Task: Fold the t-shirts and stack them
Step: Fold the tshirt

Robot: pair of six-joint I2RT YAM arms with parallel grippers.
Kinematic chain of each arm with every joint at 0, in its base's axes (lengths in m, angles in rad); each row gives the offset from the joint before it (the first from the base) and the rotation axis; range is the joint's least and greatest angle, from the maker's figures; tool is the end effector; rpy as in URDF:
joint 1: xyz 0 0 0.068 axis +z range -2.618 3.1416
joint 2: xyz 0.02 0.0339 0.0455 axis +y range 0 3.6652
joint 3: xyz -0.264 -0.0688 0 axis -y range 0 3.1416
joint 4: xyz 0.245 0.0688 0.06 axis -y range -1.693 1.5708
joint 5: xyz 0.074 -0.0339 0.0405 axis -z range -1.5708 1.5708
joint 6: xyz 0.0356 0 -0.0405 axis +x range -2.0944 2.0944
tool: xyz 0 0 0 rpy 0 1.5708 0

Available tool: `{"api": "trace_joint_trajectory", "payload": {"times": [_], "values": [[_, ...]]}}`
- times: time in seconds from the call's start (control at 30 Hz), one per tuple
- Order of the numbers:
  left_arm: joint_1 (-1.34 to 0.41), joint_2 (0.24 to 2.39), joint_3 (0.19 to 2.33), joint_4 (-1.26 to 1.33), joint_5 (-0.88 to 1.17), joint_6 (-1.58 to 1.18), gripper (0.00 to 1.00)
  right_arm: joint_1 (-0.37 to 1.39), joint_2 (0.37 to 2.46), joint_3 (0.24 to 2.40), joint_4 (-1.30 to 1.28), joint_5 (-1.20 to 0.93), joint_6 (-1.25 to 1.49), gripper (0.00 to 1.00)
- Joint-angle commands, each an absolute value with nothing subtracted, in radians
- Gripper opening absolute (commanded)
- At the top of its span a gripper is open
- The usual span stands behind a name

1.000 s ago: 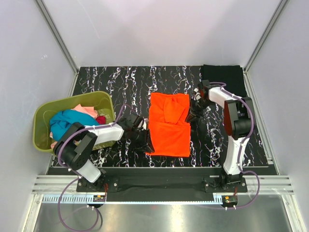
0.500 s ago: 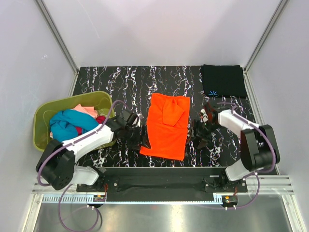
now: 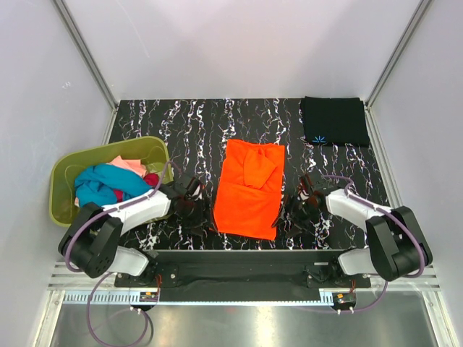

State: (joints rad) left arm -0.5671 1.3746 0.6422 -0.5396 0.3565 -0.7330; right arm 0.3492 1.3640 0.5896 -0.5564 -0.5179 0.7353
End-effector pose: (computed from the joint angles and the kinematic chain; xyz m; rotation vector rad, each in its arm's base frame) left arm 0.1809 -0.1300 0.1506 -0.1696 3.0335 -0.7123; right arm 0.1893 0.0877 0.1415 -0.4743 -2.9182 -0.8543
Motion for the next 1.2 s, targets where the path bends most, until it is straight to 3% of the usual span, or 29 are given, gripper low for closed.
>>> {"api": "trace_joint_trajectory", "payload": {"times": [0.0,0.27,0.53,0.77,1.17], "values": [[-0.561,1.422,0.618,-0.416,0.402,-0.807,0.64,0.364,1.309,0.580,-0.506,-0.528,0.773,0.69],[-0.554,1.480,0.592,-0.351,0.396,-0.893,0.45,0.364,1.255,0.542,-0.518,-0.528,0.772,0.69],[-0.554,1.471,0.577,-0.389,0.391,-0.879,0.44,0.376,1.290,0.486,-0.459,-0.541,0.810,0.70],[-0.517,1.368,0.537,-0.451,0.325,-0.874,0.51,0.387,1.335,0.495,-0.425,-0.557,0.805,0.69],[-0.466,1.476,0.520,-0.347,0.356,-0.900,0.45,0.388,1.319,0.492,-0.459,-0.537,0.781,0.70]]}}
